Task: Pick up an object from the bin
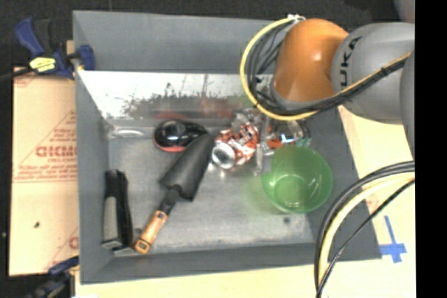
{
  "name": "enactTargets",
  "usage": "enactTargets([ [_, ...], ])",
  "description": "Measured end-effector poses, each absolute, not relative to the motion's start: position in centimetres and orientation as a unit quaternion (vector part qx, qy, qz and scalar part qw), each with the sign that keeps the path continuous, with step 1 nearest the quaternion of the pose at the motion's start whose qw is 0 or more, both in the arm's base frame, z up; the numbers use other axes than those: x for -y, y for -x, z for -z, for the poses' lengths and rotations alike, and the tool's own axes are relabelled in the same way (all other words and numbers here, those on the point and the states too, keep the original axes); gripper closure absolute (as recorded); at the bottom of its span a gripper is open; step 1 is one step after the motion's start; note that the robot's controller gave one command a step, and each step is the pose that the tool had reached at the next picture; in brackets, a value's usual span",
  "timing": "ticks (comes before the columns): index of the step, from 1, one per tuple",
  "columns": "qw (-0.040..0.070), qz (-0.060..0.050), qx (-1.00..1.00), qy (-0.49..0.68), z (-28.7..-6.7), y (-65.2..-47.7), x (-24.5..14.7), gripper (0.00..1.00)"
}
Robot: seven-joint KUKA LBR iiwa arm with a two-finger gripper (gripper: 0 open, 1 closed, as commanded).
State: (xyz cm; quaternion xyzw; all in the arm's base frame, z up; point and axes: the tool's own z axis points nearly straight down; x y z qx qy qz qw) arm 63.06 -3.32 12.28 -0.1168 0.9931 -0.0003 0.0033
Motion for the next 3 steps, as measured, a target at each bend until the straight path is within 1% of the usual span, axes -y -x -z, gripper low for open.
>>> enactTargets([
  [1,0.009,0.003,-0.95,0.312,-7.3,-65.0,3.1,0.0],
  [2,0.008,0.0,-0.992,0.13,-7.4,-64.9,4.3,1.0],
  [3,0.007,0.0,-0.991,0.13,-7.5,-64.8,4.3,1.0],
])
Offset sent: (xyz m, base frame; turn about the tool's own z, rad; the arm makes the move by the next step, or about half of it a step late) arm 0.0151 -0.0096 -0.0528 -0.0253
